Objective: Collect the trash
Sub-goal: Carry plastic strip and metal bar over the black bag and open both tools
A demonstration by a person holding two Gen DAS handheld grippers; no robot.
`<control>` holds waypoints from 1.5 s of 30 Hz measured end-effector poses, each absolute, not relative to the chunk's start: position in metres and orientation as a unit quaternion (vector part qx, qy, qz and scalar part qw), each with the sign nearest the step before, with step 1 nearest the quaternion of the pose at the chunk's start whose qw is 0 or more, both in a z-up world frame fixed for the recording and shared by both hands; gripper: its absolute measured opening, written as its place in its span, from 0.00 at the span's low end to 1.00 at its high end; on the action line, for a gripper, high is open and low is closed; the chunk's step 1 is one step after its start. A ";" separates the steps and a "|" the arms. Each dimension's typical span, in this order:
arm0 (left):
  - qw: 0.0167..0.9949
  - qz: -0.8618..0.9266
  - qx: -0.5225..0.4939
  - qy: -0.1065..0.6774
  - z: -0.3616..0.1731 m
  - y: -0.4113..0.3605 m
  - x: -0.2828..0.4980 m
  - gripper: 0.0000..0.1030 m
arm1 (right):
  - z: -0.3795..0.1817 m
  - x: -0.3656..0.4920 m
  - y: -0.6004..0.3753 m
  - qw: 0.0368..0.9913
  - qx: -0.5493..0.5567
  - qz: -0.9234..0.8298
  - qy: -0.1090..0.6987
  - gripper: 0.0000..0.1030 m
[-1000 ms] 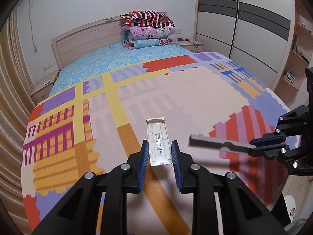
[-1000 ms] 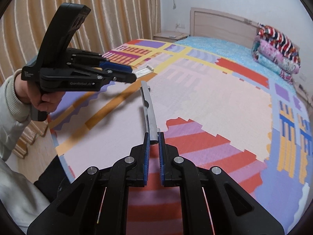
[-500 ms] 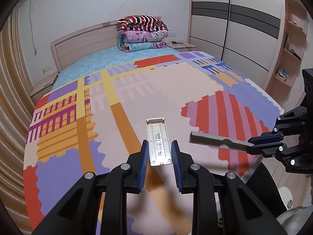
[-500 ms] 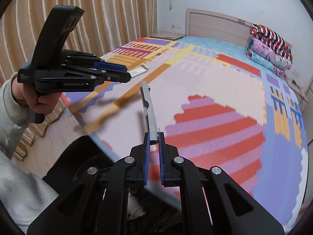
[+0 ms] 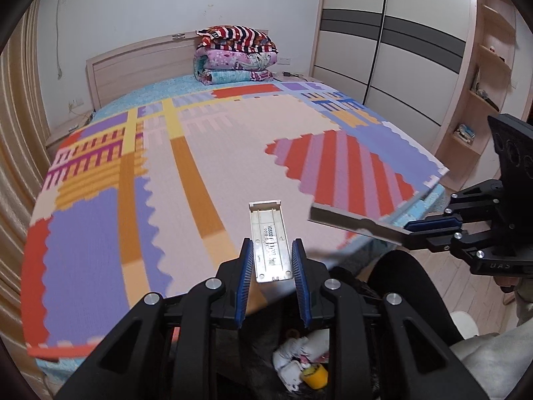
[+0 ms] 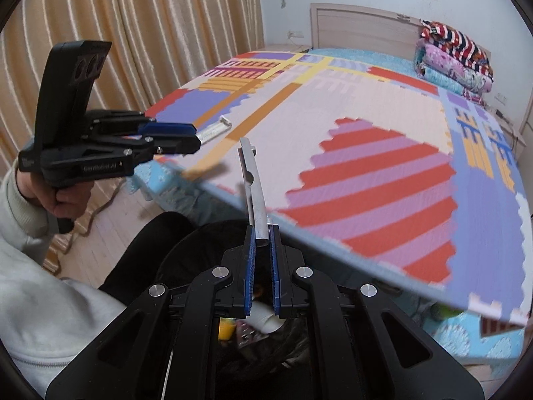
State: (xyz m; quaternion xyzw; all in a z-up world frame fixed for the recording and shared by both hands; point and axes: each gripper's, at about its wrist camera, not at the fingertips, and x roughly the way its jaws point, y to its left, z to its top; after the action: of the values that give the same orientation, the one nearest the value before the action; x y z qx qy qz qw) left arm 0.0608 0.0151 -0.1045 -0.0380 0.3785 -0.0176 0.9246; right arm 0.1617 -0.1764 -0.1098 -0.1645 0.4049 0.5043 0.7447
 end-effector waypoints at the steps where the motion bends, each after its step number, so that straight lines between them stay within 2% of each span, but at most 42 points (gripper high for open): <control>1: 0.923 -0.023 -0.044 0.380 -0.108 0.011 0.054 0.23 | -0.112 0.159 -0.178 0.740 -0.159 0.509 0.410 0.09; 12: 0.893 -0.054 -0.077 0.440 -0.164 -0.016 0.012 0.23 | -0.154 0.126 -0.177 0.699 -0.162 0.521 0.463 0.09; 24: 0.840 -0.053 -0.084 0.533 -0.246 -0.025 0.029 0.23 | -0.216 0.123 -0.168 0.671 -0.172 0.488 0.531 0.09; 37: 0.818 -0.055 -0.106 0.563 -0.272 -0.018 0.047 0.23 | -0.261 0.136 -0.153 0.662 -0.189 0.440 0.576 0.10; 40: 0.818 -0.054 -0.114 0.561 -0.270 -0.015 0.047 0.23 | -0.263 0.137 -0.152 0.662 -0.185 0.439 0.579 0.17; 43: 0.816 -0.052 -0.123 0.563 -0.267 -0.014 0.048 0.31 | -0.259 0.137 -0.153 0.665 -0.184 0.438 0.576 0.23; 44: 0.816 -0.053 -0.124 0.563 -0.265 -0.014 0.047 0.43 | -0.257 0.137 -0.154 0.667 -0.183 0.438 0.574 0.24; 45: 0.818 -0.052 -0.123 0.559 -0.261 -0.014 0.046 0.51 | -0.254 0.136 -0.155 0.669 -0.183 0.439 0.571 0.27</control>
State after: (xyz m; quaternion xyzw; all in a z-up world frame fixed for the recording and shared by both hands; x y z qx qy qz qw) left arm 0.0459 -0.0145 -0.2612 -0.1225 0.5591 -0.0521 0.8184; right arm 0.1362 -0.1547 -0.2542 -0.1828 0.5713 0.4388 0.6691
